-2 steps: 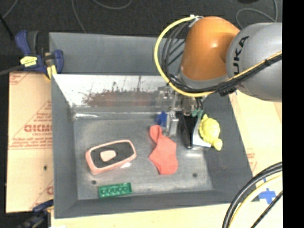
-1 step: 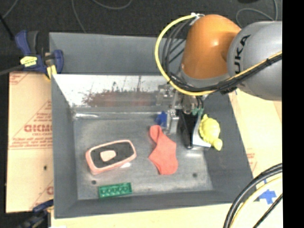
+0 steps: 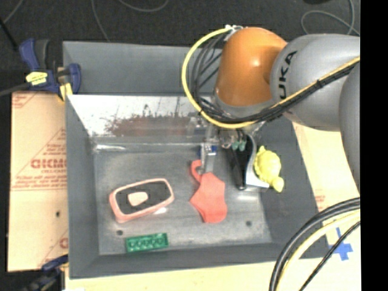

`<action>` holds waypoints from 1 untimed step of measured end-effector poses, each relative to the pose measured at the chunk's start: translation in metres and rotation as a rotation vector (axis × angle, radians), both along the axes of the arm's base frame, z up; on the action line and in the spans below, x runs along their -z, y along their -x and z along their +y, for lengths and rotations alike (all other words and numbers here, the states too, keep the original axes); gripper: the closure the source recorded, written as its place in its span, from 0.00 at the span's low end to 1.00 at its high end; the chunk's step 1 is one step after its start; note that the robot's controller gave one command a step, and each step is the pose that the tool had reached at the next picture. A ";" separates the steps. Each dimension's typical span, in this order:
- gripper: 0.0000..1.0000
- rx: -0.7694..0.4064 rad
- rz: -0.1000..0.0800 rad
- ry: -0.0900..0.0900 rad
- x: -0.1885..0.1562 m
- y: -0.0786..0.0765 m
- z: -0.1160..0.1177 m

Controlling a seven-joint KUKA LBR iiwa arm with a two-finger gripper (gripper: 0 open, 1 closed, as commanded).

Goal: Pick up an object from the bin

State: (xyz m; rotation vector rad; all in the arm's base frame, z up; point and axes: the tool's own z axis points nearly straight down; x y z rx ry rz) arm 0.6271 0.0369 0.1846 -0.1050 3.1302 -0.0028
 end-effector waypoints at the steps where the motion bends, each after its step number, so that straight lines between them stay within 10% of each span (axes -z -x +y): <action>1: 0.00 -0.103 -0.002 0.000 0.060 -0.008 0.004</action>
Offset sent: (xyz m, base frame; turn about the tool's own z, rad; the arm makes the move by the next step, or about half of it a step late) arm 0.0027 -0.0051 -0.0568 -0.1093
